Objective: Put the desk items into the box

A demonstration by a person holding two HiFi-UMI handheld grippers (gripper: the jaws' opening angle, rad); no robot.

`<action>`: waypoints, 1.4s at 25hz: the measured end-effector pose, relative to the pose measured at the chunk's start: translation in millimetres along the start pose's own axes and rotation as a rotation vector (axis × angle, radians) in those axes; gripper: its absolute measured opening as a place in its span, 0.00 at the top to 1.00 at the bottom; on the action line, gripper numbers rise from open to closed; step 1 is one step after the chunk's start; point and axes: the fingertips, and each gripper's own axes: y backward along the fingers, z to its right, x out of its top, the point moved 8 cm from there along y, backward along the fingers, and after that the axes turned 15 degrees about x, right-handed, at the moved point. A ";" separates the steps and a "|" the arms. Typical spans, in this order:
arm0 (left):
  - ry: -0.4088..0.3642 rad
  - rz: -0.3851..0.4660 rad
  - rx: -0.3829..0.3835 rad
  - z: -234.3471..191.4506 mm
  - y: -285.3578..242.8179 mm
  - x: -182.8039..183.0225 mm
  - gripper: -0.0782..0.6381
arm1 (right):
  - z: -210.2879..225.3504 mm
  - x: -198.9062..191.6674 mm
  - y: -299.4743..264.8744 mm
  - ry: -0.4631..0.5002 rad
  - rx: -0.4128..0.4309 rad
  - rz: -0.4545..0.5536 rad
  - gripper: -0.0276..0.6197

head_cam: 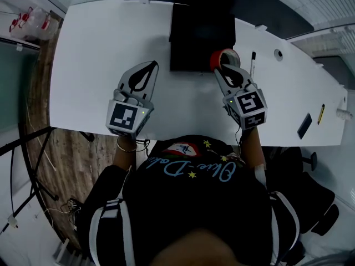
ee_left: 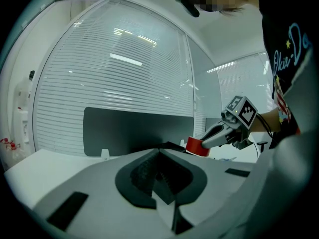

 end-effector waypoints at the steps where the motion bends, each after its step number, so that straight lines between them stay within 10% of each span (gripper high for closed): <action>1: -0.001 -0.003 -0.001 -1.2 -0.7 -0.9 0.89 | 0.4 -0.4 -2.1 0.009 0.004 -0.018 0.88; 35: 0.014 -0.042 0.013 -21.9 -16.7 -16.7 0.89 | 5.7 -6.1 -74.0 0.041 0.142 -0.141 0.88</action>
